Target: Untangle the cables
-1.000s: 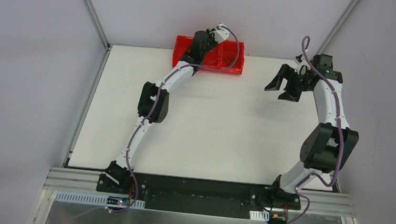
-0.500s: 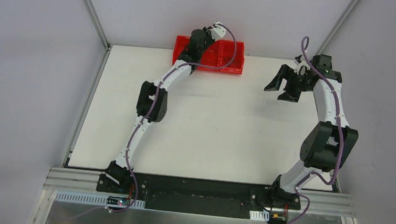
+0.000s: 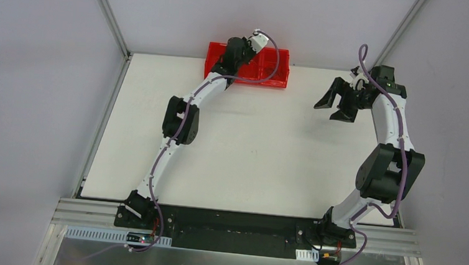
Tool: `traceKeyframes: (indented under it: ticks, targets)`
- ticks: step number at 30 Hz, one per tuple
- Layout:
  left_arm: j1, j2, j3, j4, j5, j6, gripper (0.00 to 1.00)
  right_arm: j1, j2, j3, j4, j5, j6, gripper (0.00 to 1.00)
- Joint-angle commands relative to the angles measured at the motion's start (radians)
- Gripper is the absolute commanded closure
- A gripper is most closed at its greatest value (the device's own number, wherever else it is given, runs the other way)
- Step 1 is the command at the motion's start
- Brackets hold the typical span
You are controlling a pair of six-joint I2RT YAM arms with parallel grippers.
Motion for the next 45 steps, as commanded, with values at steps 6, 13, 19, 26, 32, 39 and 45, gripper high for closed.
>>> traceKeyframes:
  ticks: [6,13,19,26,32,39,45]
  targets:
    - [0.005,0.006,-0.005,-0.023,0.053,-0.075,1.00,-0.016,0.012,0.042,-0.026,-0.027,-0.004,0.10]
    - [0.005,-0.042,-0.005,-0.023,0.050,-0.107,0.81,-0.017,0.022,0.040,-0.021,-0.043,0.004,0.10]
    - [0.008,-0.120,-0.055,-0.033,0.077,-0.141,0.60,-0.017,0.027,0.055,-0.010,-0.056,0.014,0.10]
    - [0.010,-0.204,-0.096,-0.075,0.082,-0.221,0.34,-0.017,0.018,0.065,-0.008,-0.062,0.010,0.10]
    - [0.018,-0.367,-0.111,-0.432,0.241,-0.228,0.01,-0.017,0.015,0.124,0.027,-0.053,-0.025,0.08]
    - [0.112,-0.572,-0.203,-0.760,0.423,-0.412,0.01,-0.020,0.031,0.296,0.081,0.001,-0.051,0.01]
    - [0.308,-0.641,-0.243,-1.010,0.639,-0.645,0.01,-0.020,-0.047,0.235,0.087,0.050,-0.085,0.01]
